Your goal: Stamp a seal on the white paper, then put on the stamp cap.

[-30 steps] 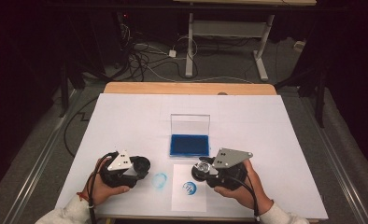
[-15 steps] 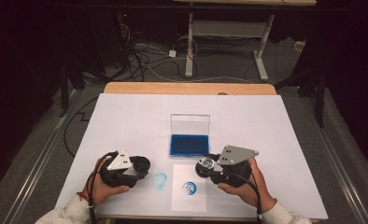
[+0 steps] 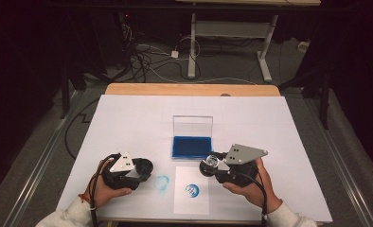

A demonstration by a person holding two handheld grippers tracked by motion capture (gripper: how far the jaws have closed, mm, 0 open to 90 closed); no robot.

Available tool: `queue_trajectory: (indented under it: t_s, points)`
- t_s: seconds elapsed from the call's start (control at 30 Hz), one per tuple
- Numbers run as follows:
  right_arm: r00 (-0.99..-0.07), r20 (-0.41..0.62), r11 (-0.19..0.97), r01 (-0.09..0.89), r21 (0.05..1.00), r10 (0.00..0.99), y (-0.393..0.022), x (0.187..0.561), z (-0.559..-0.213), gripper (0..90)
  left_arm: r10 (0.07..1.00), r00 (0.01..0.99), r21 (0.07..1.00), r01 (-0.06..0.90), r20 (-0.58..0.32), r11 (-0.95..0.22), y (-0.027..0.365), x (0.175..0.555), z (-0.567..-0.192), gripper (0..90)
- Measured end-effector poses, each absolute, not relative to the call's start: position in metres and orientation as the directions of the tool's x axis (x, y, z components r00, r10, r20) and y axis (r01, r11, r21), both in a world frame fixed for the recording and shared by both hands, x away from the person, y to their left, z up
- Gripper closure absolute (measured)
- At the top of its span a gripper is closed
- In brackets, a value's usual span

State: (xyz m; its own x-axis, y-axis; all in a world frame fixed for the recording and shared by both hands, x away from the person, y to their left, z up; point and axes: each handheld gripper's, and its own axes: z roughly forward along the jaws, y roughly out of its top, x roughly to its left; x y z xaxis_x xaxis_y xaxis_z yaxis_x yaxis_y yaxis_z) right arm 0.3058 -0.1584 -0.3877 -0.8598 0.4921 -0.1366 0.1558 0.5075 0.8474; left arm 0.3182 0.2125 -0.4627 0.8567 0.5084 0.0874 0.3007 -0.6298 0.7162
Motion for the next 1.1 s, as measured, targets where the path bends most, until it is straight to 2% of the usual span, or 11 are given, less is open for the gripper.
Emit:
queue_trajectory:
  t_s: [0.67, 1.1]
  points:
    - [-0.859, -0.130, 0.489, 0.151, 0.859, 0.495, -0.159, 0.310, -0.383, 56.7, 0.523, 0.849, 0.731, 0.313, 0.071, -0.607, 0.214, 0.317, -0.462, 36.9]
    - [-0.852, -0.126, 0.471, 0.152, 0.869, 0.507, -0.159, 0.313, -0.382, 56.7, 0.494, 0.865, 0.732, 0.282, 0.085, -0.621, 0.197, 0.320, -0.460, 36.9]
